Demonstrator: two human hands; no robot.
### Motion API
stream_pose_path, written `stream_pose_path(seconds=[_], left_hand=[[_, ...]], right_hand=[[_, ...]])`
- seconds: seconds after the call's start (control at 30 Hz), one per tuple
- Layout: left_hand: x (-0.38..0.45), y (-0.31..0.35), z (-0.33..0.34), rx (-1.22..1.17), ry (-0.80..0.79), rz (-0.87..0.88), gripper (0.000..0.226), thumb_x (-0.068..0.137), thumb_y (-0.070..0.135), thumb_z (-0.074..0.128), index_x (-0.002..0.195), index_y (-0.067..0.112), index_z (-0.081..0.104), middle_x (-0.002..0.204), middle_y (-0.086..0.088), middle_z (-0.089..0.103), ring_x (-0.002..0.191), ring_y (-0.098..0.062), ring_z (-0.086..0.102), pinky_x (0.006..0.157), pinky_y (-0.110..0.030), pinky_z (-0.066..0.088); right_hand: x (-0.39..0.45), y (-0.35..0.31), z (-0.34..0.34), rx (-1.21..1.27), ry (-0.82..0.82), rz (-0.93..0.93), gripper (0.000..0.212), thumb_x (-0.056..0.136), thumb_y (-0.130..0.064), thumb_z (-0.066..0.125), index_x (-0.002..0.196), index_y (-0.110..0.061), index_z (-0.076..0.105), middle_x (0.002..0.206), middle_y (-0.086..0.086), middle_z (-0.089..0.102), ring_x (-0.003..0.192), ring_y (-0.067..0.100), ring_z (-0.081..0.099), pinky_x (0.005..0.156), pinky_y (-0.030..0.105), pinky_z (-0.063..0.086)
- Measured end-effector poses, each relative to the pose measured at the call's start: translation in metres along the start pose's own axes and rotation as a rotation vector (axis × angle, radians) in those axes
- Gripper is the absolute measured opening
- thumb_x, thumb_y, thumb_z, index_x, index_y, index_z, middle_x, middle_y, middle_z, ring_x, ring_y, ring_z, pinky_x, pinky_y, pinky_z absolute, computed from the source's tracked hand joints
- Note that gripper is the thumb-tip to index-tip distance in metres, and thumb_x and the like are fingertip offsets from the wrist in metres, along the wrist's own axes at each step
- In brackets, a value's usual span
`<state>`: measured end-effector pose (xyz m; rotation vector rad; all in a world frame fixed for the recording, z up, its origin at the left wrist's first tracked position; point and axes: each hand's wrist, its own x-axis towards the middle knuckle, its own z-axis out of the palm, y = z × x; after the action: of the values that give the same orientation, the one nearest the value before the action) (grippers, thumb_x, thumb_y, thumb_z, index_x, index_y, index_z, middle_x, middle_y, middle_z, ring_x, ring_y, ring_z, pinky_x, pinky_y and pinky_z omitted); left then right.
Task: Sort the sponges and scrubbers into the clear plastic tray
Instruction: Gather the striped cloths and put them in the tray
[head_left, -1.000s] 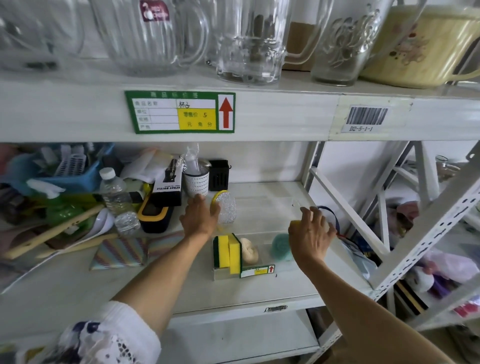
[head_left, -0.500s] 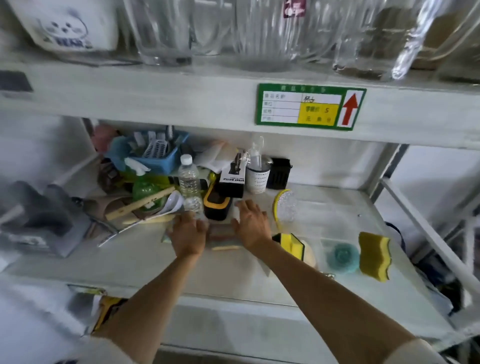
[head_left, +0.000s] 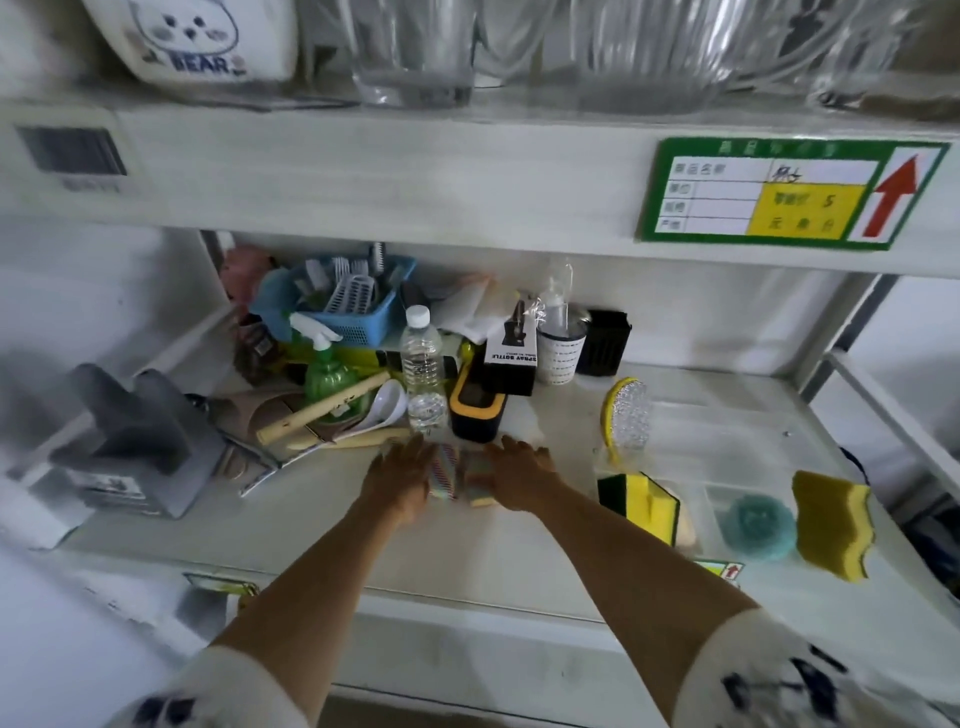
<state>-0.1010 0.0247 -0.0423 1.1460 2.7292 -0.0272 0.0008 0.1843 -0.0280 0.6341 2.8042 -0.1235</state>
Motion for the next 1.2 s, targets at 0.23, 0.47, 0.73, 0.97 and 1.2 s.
stream_pose_path(seconds=[0.23, 0.47, 0.73, 0.97, 1.2], left_hand=[[-0.008, 0.007, -0.004, 0.118, 0.005, -0.057, 0.068, 0.092, 0.042, 0.046, 0.152, 0.023, 0.018, 0.157, -0.013, 0.025, 0.135, -0.035, 0.035, 0.104, -0.047, 0.036], [-0.014, 0.001, -0.002, 0.101, 0.097, -0.132, 0.073, 0.079, 0.063, 0.054, 0.135, 0.017, 0.046, 0.127, -0.011, 0.059, 0.121, -0.031, 0.048, 0.096, -0.041, 0.039], [-0.034, 0.008, -0.004, -0.326, 0.304, -0.221, 0.052, 0.081, 0.049, 0.065, 0.116, 0.012, 0.057, 0.117, -0.010, 0.060, 0.106, -0.030, 0.061, 0.082, -0.038, 0.051], [-0.038, 0.043, -0.040, -0.740, 0.710, -0.262, 0.031, 0.093, 0.027, 0.056, 0.114, 0.004, 0.051, 0.113, -0.017, 0.066, 0.100, -0.037, 0.064, 0.078, -0.041, 0.050], [-0.017, 0.107, -0.094, -0.938, 0.921, -0.108, 0.031, 0.095, 0.032, 0.049, 0.111, 0.004, 0.046, 0.112, -0.019, 0.064, 0.100, -0.034, 0.064, 0.081, -0.045, 0.055]], right_hand=[[-0.013, -0.003, -0.007, -0.183, -0.004, -0.011, 0.062, 0.091, -0.055, 0.043, 0.144, -0.024, 0.034, 0.144, 0.010, 0.045, 0.133, 0.030, 0.038, 0.112, 0.055, 0.015], [-0.037, -0.001, -0.022, -0.133, -0.021, 0.018, 0.070, 0.089, -0.064, 0.044, 0.141, -0.017, 0.040, 0.141, 0.014, 0.043, 0.131, 0.031, 0.039, 0.112, 0.051, 0.023], [-0.044, -0.005, -0.024, 0.191, 0.106, 0.081, 0.058, 0.086, -0.045, 0.062, 0.129, -0.009, 0.047, 0.123, 0.014, 0.047, 0.109, 0.033, 0.056, 0.084, 0.038, 0.049], [-0.065, -0.008, -0.056, 0.668, 0.481, 0.147, 0.031, 0.093, -0.032, 0.048, 0.114, -0.009, 0.048, 0.106, 0.017, 0.066, 0.094, 0.036, 0.063, 0.069, 0.035, 0.042], [-0.084, 0.039, -0.088, 0.781, 0.893, 0.200, 0.022, 0.092, -0.027, 0.051, 0.104, -0.009, 0.047, 0.098, 0.018, 0.067, 0.088, 0.040, 0.062, 0.061, 0.035, 0.036]])
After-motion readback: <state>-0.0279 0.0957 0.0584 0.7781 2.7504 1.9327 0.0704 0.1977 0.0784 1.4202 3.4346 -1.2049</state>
